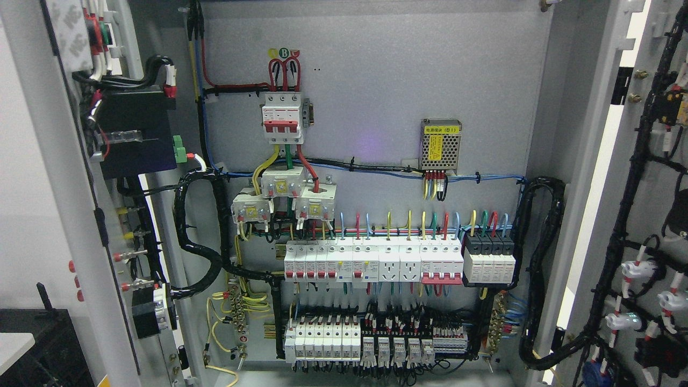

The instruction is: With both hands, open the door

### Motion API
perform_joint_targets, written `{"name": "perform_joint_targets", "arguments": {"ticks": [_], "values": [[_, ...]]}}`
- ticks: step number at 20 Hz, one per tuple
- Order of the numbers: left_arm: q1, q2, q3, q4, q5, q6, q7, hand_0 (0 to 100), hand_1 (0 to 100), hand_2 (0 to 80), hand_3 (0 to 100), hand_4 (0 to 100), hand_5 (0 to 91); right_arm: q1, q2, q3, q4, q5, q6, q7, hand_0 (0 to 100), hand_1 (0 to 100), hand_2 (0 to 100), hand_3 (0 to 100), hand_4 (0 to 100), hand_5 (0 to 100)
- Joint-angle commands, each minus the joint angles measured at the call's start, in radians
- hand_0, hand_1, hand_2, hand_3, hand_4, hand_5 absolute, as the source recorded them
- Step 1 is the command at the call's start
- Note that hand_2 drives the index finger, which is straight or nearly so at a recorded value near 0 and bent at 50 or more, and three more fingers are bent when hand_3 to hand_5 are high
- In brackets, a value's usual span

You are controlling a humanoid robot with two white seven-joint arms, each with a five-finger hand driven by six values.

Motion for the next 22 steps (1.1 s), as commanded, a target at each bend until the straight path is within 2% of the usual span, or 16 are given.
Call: {"name": "perform_joint_targets", "arguments": {"ticks": [1,16,22], "values": [[0.029,0.002,-0.005,0.008,-0.001,-0.001,0.001,0,0,0.0,0,0,0.0,-0.013,0.013,0.032,0.0,0.001,0.0,0.0,38,0,0,0,0,0],[0.032,0.003,-0.005,0.003,-0.001,-0.002,0.001,0,0,0.0,0,0,0.0,-0.037,0.027,0.058,0.0,0.027,0.003,0.0,38,0,0,0,0,0],[0.049,0.003,-0.004,-0.057,-0.001,-0.001,0.001,0,0,0.0,0,0,0.0,-0.035,0.03,0.047,0.005,0.03,0.0,0.0,38,0,0,0,0,0]]}}
